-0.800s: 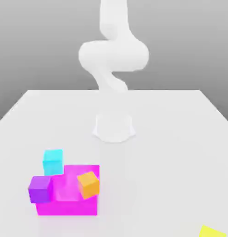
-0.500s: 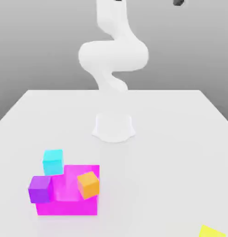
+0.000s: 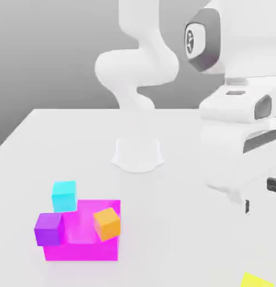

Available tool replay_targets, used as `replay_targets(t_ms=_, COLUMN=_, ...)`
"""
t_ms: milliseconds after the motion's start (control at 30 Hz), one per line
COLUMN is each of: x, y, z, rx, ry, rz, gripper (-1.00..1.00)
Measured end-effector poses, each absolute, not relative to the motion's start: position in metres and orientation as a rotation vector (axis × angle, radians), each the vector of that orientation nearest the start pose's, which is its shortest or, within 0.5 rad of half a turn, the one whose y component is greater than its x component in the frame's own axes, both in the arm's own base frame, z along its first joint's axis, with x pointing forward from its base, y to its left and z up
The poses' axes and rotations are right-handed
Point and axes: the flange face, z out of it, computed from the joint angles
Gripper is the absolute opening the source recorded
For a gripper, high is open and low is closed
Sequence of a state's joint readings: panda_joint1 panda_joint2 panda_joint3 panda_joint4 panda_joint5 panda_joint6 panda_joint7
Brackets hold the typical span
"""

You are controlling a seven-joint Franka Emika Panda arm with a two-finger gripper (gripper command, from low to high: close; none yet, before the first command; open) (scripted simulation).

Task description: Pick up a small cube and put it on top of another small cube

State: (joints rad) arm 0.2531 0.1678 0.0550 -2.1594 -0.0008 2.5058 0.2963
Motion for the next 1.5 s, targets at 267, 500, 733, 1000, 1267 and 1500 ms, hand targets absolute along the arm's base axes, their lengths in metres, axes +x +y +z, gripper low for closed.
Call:
replay_targets(t_ms=267, x=0.536, y=0.218, z=0.195, rx=-3.118, ry=-0.357, rz=-0.015, gripper=0.0)
replay_targets(t_ms=500, x=0.534, y=0.22, z=0.137, rx=-3.119, ry=-0.376, rz=0.0, gripper=-1.0)
replay_targets(t_ms=733, x=0.535, y=0.221, z=0.177, rx=-3.118, ry=-0.378, rz=0.002, gripper=-1.0)
replay_targets(t_ms=1000, x=0.513, y=0.099, z=0.252, rx=-3.163, ry=0.146, rz=-0.012, gripper=-1.0)
replay_targets(t_ms=1267, x=0.444, y=-0.031, z=0.294, rx=-3.053, ry=0.811, rz=-0.009, gripper=-1.0)
replay_targets(t_ms=1500, x=0.399, y=-0.068, z=0.267, rx=-2.945, ry=1.082, rz=0.002, gripper=-1.0)
